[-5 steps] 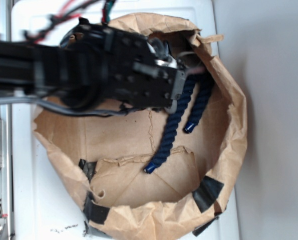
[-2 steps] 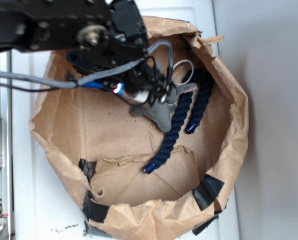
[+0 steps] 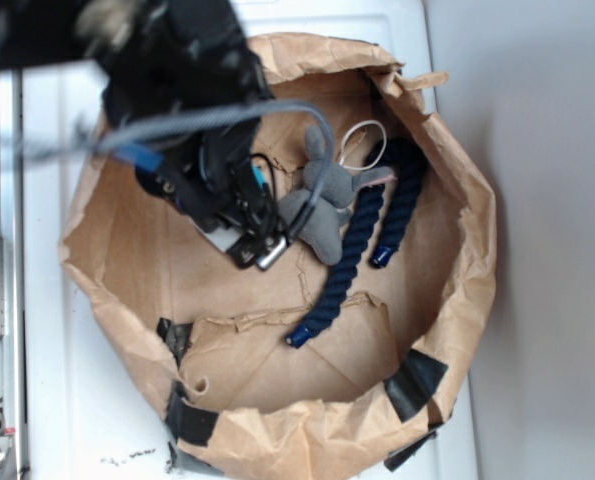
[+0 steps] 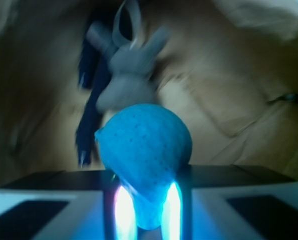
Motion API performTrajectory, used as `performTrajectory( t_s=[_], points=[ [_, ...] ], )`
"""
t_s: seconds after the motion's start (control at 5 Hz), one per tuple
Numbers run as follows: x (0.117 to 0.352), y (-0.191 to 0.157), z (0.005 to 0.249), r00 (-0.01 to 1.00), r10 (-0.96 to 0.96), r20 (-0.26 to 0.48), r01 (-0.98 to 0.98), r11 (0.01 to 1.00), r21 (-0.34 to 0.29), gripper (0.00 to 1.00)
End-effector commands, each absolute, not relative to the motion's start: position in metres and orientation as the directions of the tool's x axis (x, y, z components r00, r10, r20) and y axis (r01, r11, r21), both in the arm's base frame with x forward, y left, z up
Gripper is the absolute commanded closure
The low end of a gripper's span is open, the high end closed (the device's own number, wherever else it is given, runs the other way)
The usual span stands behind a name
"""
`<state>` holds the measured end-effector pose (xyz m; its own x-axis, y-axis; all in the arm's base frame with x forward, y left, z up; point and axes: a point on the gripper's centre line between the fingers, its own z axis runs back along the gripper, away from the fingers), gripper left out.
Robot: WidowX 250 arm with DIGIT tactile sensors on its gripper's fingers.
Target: Grab the blue ball.
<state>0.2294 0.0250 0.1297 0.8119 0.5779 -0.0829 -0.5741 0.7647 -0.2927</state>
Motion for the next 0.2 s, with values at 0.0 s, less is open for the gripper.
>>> performTrajectory(
  t_s=[0.0],
  points=[
    [0.2279, 0.0588, 0.1422, 0.836, 0.548, 0.014, -0.509, 0.785, -0.353, 1.00]
  ],
)
